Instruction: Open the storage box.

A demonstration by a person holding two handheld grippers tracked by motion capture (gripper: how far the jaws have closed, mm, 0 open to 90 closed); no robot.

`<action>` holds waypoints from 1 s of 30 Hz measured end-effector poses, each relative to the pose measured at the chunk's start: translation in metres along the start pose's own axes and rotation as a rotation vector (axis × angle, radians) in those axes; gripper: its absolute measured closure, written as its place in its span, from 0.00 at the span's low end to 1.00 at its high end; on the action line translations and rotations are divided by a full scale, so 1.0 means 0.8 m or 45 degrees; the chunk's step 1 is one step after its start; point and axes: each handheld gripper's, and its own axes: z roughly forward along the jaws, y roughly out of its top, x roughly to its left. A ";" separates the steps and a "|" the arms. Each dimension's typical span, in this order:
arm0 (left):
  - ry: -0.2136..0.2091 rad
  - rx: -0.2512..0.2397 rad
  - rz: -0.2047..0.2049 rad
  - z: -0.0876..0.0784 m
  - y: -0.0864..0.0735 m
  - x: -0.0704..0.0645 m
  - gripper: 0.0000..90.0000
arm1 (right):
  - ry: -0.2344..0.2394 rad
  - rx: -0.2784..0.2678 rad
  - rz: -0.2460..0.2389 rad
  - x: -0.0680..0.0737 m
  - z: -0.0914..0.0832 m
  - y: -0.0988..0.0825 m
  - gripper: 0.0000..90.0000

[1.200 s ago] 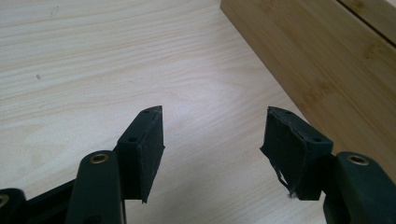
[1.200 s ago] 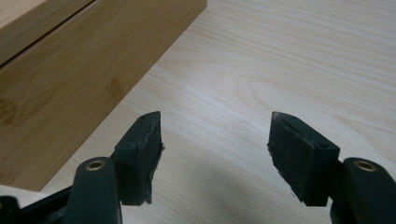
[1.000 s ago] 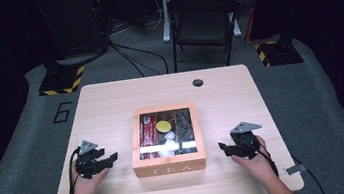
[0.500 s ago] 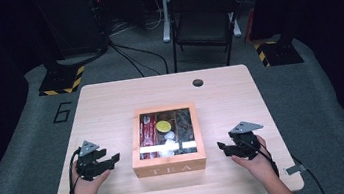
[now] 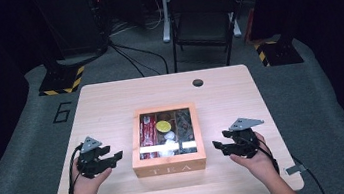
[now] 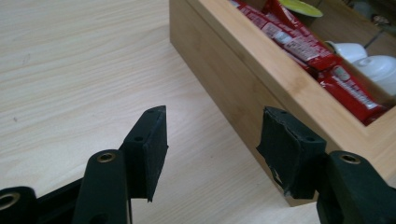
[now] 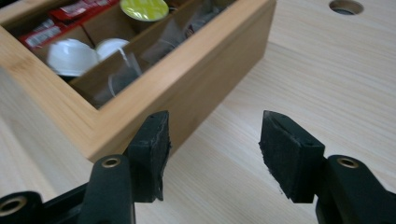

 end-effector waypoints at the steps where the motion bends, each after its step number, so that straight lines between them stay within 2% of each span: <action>1: -0.001 -0.006 -0.006 -0.001 0.003 -0.003 0.45 | 0.002 -0.011 -0.006 0.002 -0.001 0.003 0.45; 3: -0.006 -0.017 -0.008 -0.003 0.010 -0.006 0.44 | 0.026 -0.027 0.009 0.004 -0.003 0.009 0.45; 7: 0.017 -0.051 0.010 -0.008 0.022 -0.013 0.44 | 0.019 -0.027 -0.006 0.011 -0.001 0.021 0.46; 10: -0.005 -0.073 0.004 -0.008 0.026 -0.018 0.45 | -0.001 -0.044 -0.035 0.016 0.000 0.027 0.48; 14: -0.036 -0.065 0.027 -0.007 0.027 -0.024 0.47 | 0.007 -0.052 -0.050 0.023 0.004 0.029 0.49; 17: -0.058 -0.063 0.042 -0.007 0.021 -0.028 0.49 | 0.050 -0.058 -0.064 0.032 0.004 0.027 0.56; 22: -0.090 -0.061 0.057 -0.010 0.012 -0.036 0.48 | 0.097 -0.073 -0.087 0.043 0.004 0.022 0.58; 26: -0.109 -0.070 0.087 -0.012 0.005 -0.044 0.49 | 0.119 -0.070 -0.113 0.050 0.006 0.018 0.57; 29: -0.130 -0.061 0.113 -0.011 0.002 -0.050 0.49 | 0.165 -0.068 -0.087 0.052 0.010 0.011 0.53; 30: -0.160 -0.069 0.101 -0.010 0.003 -0.051 0.48 | 0.192 -0.061 -0.068 0.053 0.012 0.010 0.50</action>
